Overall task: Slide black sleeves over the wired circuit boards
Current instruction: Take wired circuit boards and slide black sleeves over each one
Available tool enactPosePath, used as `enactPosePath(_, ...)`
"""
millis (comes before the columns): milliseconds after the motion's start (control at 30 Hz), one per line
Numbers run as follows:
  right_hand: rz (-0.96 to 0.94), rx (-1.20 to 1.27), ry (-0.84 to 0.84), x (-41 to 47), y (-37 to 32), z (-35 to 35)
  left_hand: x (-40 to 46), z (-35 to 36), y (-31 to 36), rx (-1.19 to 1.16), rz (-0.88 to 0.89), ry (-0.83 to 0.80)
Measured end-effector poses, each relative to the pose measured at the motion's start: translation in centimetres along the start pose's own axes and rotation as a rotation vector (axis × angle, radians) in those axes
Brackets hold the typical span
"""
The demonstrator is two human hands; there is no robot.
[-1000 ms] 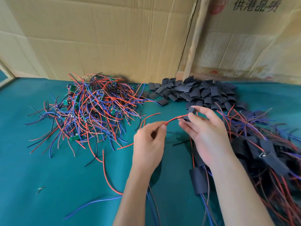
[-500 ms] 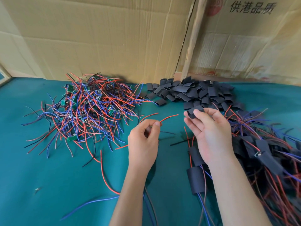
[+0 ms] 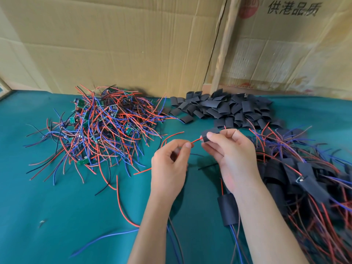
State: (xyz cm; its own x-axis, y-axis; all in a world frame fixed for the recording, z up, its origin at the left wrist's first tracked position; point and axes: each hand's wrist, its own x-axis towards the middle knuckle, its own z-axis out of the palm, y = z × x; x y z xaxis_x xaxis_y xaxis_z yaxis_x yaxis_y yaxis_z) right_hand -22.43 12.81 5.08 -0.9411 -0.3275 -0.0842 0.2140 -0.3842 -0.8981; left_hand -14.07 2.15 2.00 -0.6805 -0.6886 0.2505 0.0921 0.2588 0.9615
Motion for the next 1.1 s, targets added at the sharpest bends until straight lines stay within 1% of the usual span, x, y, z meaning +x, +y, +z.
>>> enactPosePath(100, 0.092, 0.025, -0.048, -0.2, 0.1, 0.3, -0.2, 0.1, 0.1, -0.009, -0.001, -0.045)
enactPosePath(167, 0.121, 0.015, -0.051, -0.4, 0.3, 0.4, -0.1, 0.2, 0.1, -0.053, -0.049, -0.046)
enactPosePath(267, 0.13, -0.035, -0.087, -0.6, 0.3, 0.6, -0.1, 0.2, 0.1, -0.085, -0.088, -0.071)
enactPosePath(367, 0.14, -0.095, -0.189, -1.1, 0.5, 1.1, -0.2, 0.1, -0.1, -0.057, -0.078, -0.101)
enactPosePath(467, 0.154, -0.127, -0.213, -1.2, 0.6, 1.4, -0.2, 0.0, -0.2, -0.023, -0.077, -0.103)
enactPosePath(600, 0.15, -0.19, -0.292, -1.3, 0.6, 1.4, -0.1, -0.3, -0.2, -0.04, -0.089, -0.128)
enactPosePath(700, 0.143, -0.21, -0.291, -1.4, 0.7, 1.4, -0.2, -0.2, 0.0, -0.041, -0.081, -0.147)
enactPosePath(767, 0.132, -0.203, -0.257, -1.3, 0.6, 1.4, -0.3, -0.2, 0.2, -0.05, -0.085, -0.158)
enactPosePath(933, 0.01, -0.19, -0.203, -1.0, 0.3, 0.8, -0.2, -0.4, 0.4, -0.031, -0.105, -0.197)
enactPosePath(1000, -0.011, -0.106, -0.154, -0.5, -0.2, 0.3, -0.3, -0.4, 0.5, -0.021, -0.12, -0.203)
enactPosePath(1100, -0.015, 0.089, -0.087, 0.1, -1.0, -0.6, -0.3, -0.4, 0.6, -0.031, -0.146, -0.245)
